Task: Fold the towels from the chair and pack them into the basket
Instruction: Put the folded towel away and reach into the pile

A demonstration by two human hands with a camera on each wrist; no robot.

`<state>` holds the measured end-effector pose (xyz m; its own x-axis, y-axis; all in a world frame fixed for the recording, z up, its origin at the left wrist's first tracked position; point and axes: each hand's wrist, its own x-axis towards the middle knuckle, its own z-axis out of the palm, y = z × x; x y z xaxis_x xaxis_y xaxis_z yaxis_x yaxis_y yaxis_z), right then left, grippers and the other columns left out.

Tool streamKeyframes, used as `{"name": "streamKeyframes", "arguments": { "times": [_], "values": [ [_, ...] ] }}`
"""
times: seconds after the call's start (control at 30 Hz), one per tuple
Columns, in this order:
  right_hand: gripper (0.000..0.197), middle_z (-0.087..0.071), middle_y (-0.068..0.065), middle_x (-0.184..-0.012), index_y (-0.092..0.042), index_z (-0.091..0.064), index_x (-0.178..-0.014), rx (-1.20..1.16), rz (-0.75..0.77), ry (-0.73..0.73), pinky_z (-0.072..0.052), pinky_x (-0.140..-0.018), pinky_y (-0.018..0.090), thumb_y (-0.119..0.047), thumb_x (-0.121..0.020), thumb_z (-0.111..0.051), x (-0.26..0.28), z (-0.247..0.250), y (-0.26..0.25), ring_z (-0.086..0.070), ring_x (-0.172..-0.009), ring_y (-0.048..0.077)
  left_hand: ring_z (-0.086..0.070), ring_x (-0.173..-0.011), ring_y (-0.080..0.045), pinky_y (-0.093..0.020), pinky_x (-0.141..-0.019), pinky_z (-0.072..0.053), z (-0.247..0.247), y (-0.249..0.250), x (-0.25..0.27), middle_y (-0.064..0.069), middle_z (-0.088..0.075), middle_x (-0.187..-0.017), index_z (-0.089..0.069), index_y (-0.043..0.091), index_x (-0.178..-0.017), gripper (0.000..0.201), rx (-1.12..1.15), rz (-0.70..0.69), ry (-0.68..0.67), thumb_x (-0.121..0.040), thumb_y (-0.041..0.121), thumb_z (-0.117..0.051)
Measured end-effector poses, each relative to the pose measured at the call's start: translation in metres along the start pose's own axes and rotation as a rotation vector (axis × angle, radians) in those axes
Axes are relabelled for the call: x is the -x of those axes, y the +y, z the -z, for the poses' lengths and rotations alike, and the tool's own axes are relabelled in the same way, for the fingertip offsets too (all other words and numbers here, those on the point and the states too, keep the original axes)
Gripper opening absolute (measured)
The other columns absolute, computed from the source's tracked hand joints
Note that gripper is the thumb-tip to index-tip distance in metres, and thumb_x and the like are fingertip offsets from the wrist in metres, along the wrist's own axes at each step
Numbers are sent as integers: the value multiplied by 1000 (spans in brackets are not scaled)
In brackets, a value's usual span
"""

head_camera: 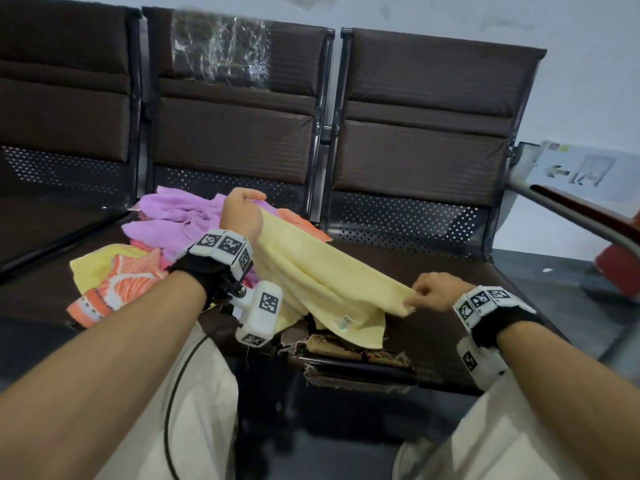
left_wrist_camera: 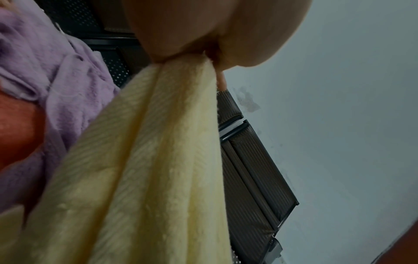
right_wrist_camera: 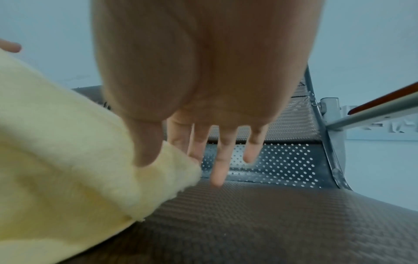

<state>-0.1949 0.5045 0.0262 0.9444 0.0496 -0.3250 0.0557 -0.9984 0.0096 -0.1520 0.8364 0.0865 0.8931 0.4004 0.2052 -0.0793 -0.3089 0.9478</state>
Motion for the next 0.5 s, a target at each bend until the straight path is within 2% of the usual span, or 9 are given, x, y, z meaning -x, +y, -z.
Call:
{"name": "streamKeyframes", "arguments": {
  "times": [0.07, 0.13, 0.17, 0.2, 0.27, 0.3, 0.33, 0.4, 0.5],
  "values": [
    [29, -65, 0, -108, -22, -69, -103, -92, -46, 109, -48, -88, 37, -44, -93, -54, 1, 2, 3, -58, -99, 20, -49, -83, -17, -21, -68, -34, 0, -1, -2, -3, -57, -96, -60, 15, -97, 38, -32, 5, 19, -85, -6, -31],
    [17, -67, 1, -97, -22, -70, -99, -196, -70, 228, -48, -82, 32, -35, -89, -63, 1, 6, 5, -61, -96, 20, -49, -83, -16, -20, -64, -33, 0, -2, -2, -3, -57, -98, -63, 11, -104, 41, -68, 6, 16, -84, -6, -30],
    [19, -66, 1, -93, -22, -68, -101, -259, -80, 297, -47, -79, 29, -30, -85, -70, 3, 8, 4, -63, -95, 21, -48, -82, -16, -18, -59, -33, 0, -4, -2, -4, -58, -99, -63, 9, -106, 42, -81, -7, 6, -84, -6, -30],
    [31, -66, 2, -93, -23, -65, -109, -311, -94, 347, -47, -79, 29, -26, -80, -75, 3, 8, 5, -64, -95, 22, -49, -81, -17, -17, -56, -33, 1, -5, -1, -5, -59, -100, -63, 8, -108, 43, -98, -33, -6, -85, -6, -29],
    [50, -68, 8, -101, -24, -60, -122, -343, -122, 333, -51, -84, 32, -21, -76, -78, 3, 10, 5, -65, -94, 22, -53, -86, -21, -15, -56, -34, 3, -10, 0, -8, -62, -106, -63, 7, -111, 41, -150, -114, -25, -89, -4, -30],
    [44, -70, 8, -102, -23, -65, -117, -318, -129, 297, -51, -83, 31, -22, -75, -79, 2, 11, 3, -65, -93, 21, -56, -94, -24, -15, -62, -35, 4, -13, 0, -9, -63, -112, -62, 7, -113, 39, -177, -154, -32, -92, -2, -31],
    [30, -71, 6, -97, -23, -72, -104, -304, -140, 271, -51, -79, 29, -22, -75, -79, 1, 10, 3, -65, -91, 19, -57, -102, -25, -15, -70, -35, 5, -15, 0, -10, -63, -117, -62, 6, -114, 37, -201, -188, -39, -94, 0, -31],
    [9, -70, 0, -81, -22, -75, -81, -338, -159, 291, -46, -69, 24, -24, -75, -80, 0, 11, 4, -63, -79, 12, -55, -111, -26, -16, -79, -34, 9, -16, -2, -13, -62, -121, -62, 3, -116, 36, -232, -235, -51, -93, 0, -34],
    [12, -63, -9, -64, -20, -73, -71, -510, -171, 393, -38, -55, 16, -27, -70, -83, 0, 14, 9, -54, -65, 2, -52, -119, -28, -23, -93, -34, 16, -18, -2, -15, -61, -125, -60, 2, -121, 36, -313, -257, -77, -93, -1, -37]
  ]
}}
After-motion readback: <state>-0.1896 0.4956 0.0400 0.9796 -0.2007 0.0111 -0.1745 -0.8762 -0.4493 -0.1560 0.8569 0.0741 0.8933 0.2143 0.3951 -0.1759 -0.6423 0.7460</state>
